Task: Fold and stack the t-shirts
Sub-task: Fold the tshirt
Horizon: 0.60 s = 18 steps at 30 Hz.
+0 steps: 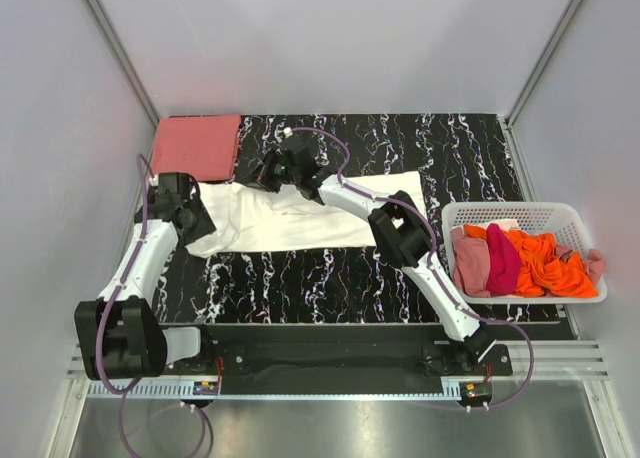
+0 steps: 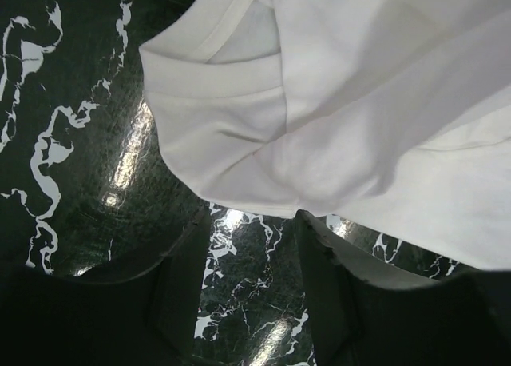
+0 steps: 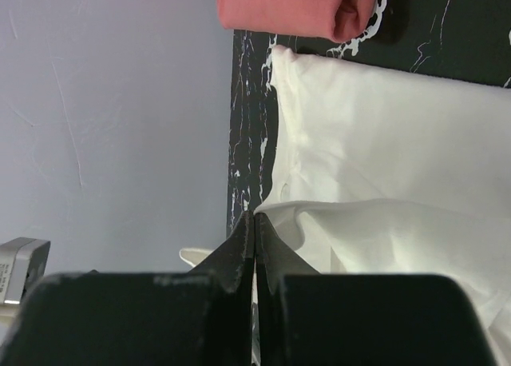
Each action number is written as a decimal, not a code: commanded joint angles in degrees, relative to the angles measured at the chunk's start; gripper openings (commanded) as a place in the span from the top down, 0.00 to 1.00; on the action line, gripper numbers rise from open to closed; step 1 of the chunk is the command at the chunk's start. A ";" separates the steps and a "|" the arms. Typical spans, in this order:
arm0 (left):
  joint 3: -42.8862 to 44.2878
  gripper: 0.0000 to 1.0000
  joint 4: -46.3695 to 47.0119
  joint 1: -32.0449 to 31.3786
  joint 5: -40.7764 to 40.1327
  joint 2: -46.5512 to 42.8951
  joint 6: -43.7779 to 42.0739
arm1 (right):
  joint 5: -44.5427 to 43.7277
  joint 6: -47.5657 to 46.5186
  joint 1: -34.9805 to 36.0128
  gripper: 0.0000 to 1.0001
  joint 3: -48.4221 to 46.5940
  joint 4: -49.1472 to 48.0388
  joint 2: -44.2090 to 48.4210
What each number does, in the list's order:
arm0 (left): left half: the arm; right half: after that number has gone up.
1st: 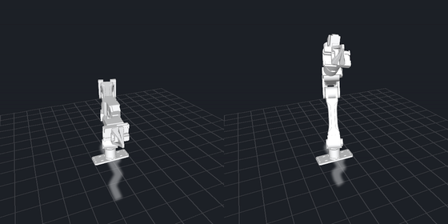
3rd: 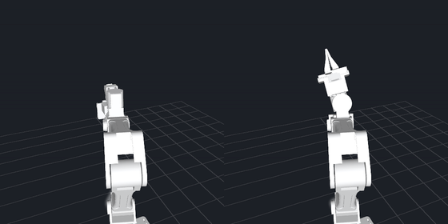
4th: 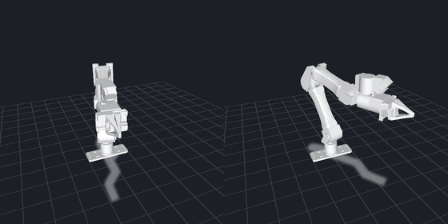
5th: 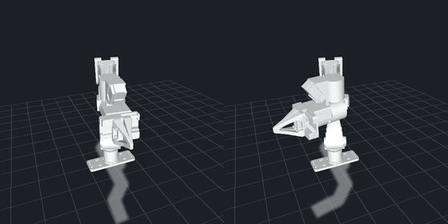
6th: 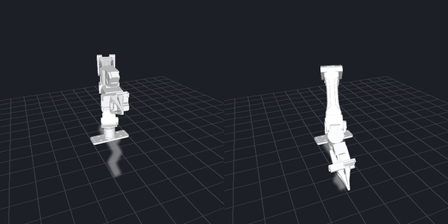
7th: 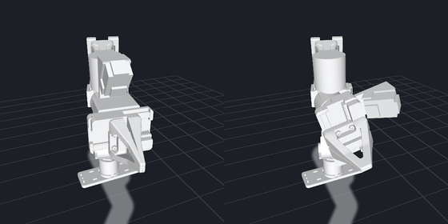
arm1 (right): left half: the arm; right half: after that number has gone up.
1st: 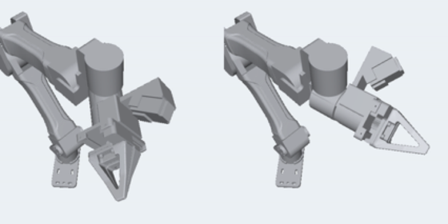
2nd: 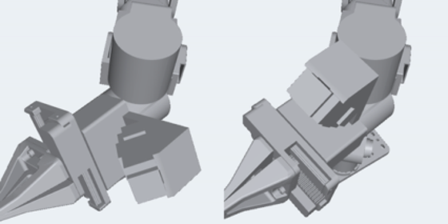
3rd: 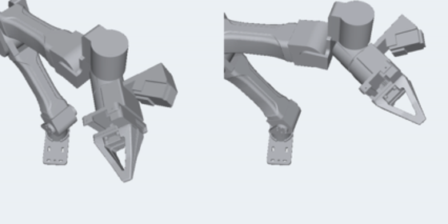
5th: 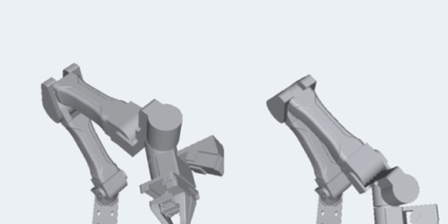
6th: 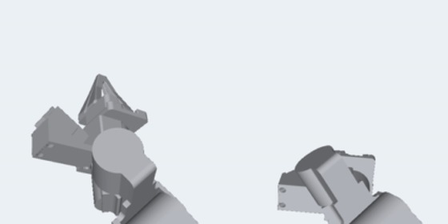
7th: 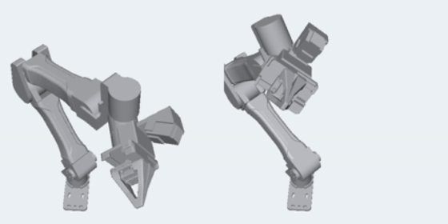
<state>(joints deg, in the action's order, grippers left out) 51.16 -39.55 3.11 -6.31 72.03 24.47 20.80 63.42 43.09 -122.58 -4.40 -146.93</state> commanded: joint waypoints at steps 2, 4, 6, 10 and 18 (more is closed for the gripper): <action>0.37 0.46 -0.35 0.05 -1.78 -1.98 -0.65 | 2.32 -0.23 0.24 0.99 -2.92 -0.96 0.24; -0.96 0.43 -0.35 1.10 0.66 -0.85 1.19 | 2.41 -0.57 0.24 0.98 -2.75 -1.13 0.42; -1.67 0.42 -0.27 4.61 5.83 -0.14 5.05 | 2.32 -0.58 0.24 0.98 -2.57 -1.13 0.51; -1.06 0.42 0.26 9.36 6.50 -3.46 16.11 | 3.11 -0.40 0.24 0.98 -2.22 -1.22 0.77; 1.14 0.56 0.26 12.00 21.75 4.68 37.40 | 2.05 -1.54 0.15 0.98 -0.73 -1.22 1.91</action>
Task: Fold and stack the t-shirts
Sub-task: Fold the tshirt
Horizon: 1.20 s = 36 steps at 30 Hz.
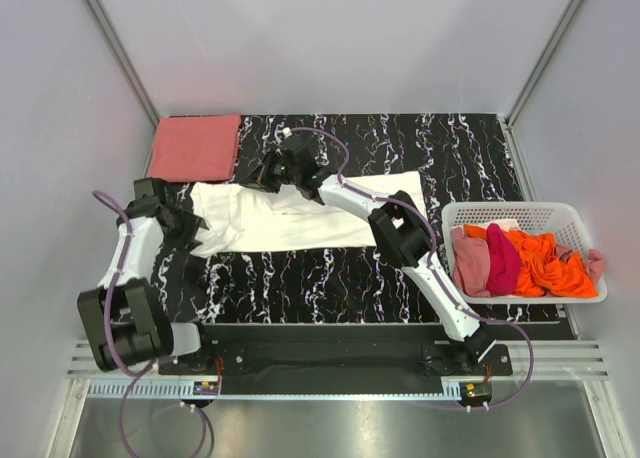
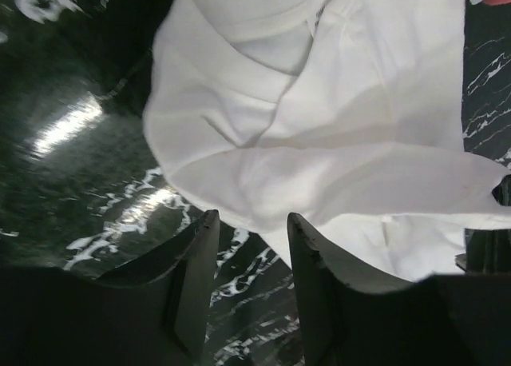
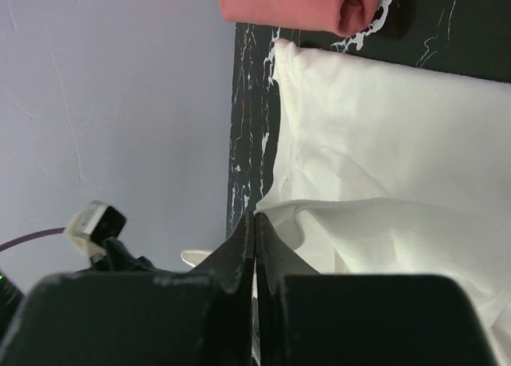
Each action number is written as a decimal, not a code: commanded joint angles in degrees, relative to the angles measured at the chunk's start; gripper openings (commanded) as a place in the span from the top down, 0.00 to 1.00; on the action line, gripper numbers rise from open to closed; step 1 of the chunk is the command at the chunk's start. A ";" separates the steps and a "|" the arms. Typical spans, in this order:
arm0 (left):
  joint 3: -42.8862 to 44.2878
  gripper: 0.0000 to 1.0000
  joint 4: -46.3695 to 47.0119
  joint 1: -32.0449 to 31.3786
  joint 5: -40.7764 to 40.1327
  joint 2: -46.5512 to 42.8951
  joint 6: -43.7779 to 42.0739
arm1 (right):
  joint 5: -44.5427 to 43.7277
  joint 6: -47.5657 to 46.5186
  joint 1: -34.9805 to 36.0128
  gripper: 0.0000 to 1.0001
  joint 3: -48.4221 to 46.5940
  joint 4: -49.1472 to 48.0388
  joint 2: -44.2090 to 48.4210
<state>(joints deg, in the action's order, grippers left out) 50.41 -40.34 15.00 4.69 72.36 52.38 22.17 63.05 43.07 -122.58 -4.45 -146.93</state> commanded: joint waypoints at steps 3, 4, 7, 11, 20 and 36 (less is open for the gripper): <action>1.71 0.55 0.53 0.11 9.91 7.18 10.90 | 1.20 -1.08 0.17 0.98 -1.16 -1.26 1.74; 1.53 0.52 0.17 0.03 9.73 7.18 11.51 | 1.12 -1.61 0.17 0.98 -1.25 -1.00 1.74; 1.35 0.48 -0.18 0.03 7.80 6.31 10.90 | 0.68 -3.01 0.17 0.98 -0.73 -0.48 2.09; 1.27 0.47 -0.53 0.11 5.68 6.13 11.42 | 0.59 -4.51 0.17 0.98 -0.55 0.40 2.00; 0.39 0.50 -1.06 0.11 5.07 7.01 12.22 | 0.68 -7.58 0.26 0.98 -0.20 2.16 3.05; -0.14 0.65 -0.53 0.20 5.59 11.57 10.90 | -0.46 -11.28 0.79 0.98 0.77 3.83 4.46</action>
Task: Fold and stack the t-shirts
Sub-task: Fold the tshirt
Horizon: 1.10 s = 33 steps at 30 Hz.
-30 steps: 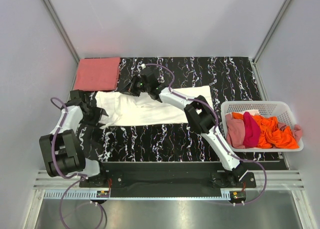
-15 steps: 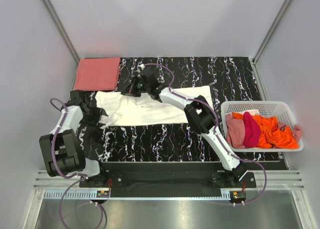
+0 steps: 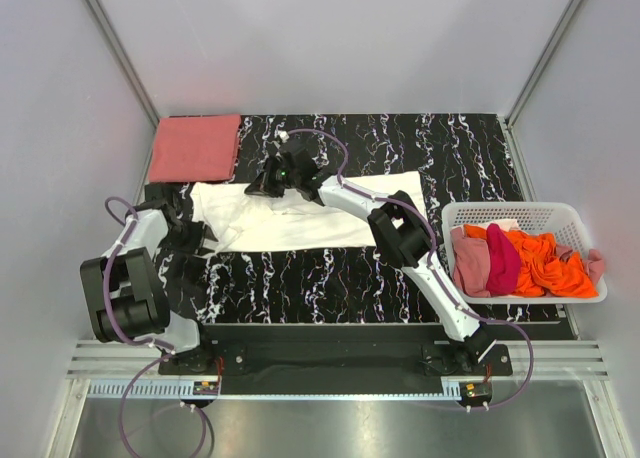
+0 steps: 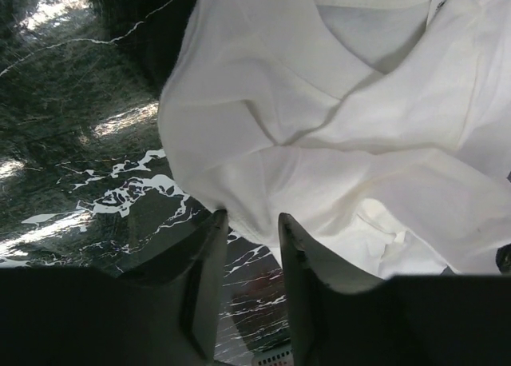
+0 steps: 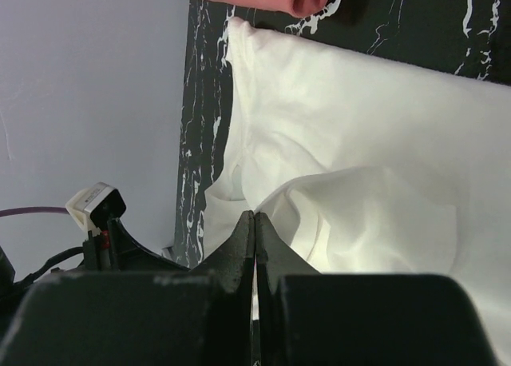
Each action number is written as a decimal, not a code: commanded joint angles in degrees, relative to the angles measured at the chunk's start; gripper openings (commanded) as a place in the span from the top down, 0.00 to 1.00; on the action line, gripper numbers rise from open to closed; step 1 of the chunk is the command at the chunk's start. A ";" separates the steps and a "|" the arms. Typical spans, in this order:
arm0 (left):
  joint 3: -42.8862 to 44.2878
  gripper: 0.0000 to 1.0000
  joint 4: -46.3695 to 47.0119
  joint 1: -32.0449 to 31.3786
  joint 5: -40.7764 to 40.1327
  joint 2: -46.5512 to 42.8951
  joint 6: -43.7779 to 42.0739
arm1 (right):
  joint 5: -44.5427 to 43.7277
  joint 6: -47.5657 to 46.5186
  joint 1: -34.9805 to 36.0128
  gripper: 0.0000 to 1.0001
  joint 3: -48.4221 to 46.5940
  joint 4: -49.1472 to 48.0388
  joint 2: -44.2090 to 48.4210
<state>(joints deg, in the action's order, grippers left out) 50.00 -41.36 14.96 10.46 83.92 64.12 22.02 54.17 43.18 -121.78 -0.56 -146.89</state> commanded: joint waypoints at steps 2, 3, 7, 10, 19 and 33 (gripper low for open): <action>0.71 0.66 0.93 0.24 1.05 0.80 -1.45 | -0.31 -2.40 0.68 0.98 -0.30 0.03 4.42; 0.89 0.66 0.85 0.24 1.93 1.59 -1.71 | -0.31 -2.40 0.68 0.98 -0.39 0.12 4.33; -0.07 0.62 0.67 0.24 1.68 0.90 -1.81 | -0.66 -2.93 0.77 0.99 -1.09 0.29 4.07; -1.57 0.57 0.23 0.24 1.23 -0.77 -0.75 | -0.93 -3.46 0.85 0.99 -1.18 2.14 4.16; 1.06 0.84 0.50 0.24 0.35 2.65 -1.54 | -1.46 -5.30 1.03 0.99 -1.80 3.54 4.68; 13.10 1.00 0.14 1.30 -9.49 5.81 -8.82 | -3.47 -9.52 1.29 1.00 -9.97 8.11 2.31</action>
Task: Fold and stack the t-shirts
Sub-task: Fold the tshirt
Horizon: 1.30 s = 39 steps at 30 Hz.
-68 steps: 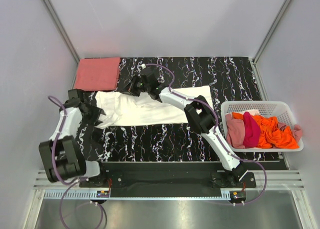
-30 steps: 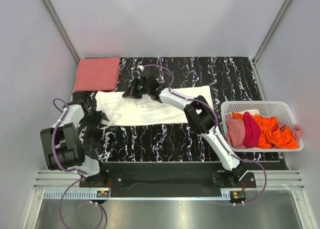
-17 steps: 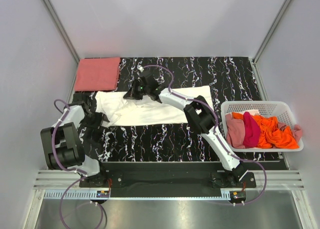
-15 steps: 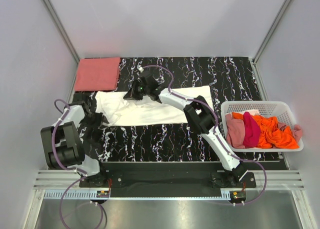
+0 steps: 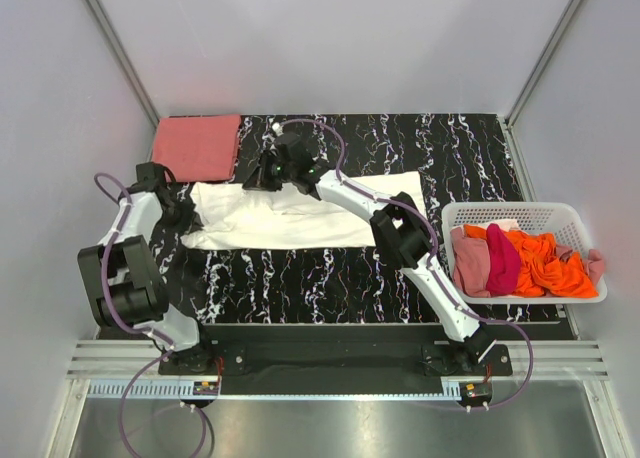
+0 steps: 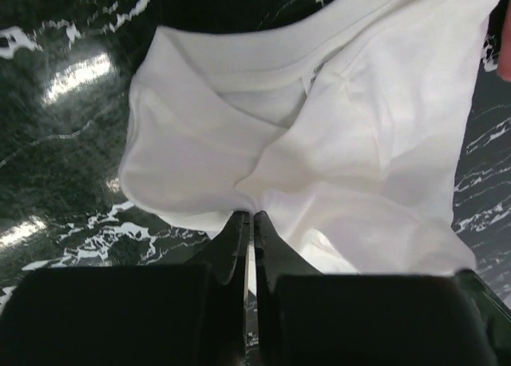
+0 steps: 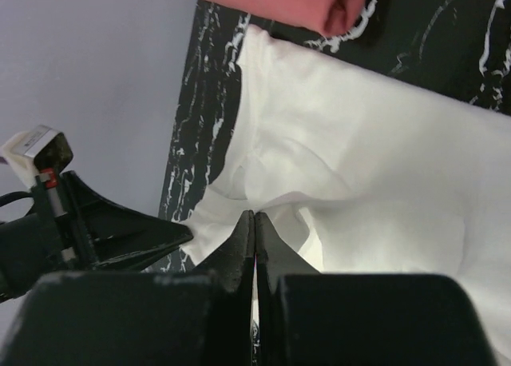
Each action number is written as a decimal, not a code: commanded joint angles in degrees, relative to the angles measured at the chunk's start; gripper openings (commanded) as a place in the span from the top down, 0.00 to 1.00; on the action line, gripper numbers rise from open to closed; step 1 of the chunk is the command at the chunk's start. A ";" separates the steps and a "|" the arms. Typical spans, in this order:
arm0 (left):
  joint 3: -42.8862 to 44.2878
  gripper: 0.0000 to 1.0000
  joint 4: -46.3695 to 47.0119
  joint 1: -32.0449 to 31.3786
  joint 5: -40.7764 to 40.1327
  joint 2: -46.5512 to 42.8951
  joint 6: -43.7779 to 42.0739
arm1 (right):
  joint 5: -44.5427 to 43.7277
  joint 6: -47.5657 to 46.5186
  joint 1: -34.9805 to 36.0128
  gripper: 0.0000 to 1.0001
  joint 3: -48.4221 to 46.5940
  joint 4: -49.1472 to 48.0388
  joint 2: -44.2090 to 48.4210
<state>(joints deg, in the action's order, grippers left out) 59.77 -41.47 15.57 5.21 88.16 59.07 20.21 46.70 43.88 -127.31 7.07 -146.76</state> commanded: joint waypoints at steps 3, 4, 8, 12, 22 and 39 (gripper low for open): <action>5.00 0.91 -0.27 0.86 -5.04 3.85 -5.54 | -2.36 -2.57 0.51 1.00 -6.19 1.45 1.30; 5.18 0.86 -0.62 0.78 -4.95 5.34 -5.63 | -2.45 -2.66 0.59 1.00 -7.24 2.15 0.95; 6.41 0.80 -0.63 0.95 -3.46 8.95 -6.51 | -2.54 -2.58 0.59 1.00 -10.24 3.21 -0.81; 9.48 0.76 -0.19 0.86 -3.72 10.89 -9.22 | -2.71 -2.22 0.60 1.00 -13.31 4.09 -3.26; 13.27 0.59 -0.19 0.86 -10.04 6.95 -14.24 | -5.88 -0.73 0.86 1.00 -15.87 4.53 -5.64; 8.53 0.63 5.26 -10.92 0.59 1.05 -27.87 | -12.03 3.31 0.95 1.00 -13.58 4.53 -4.85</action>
<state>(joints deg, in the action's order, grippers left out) 69.78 -38.09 4.21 4.14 88.55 33.12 10.13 48.88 44.36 -140.44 12.99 -152.40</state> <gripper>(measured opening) 0.375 0.010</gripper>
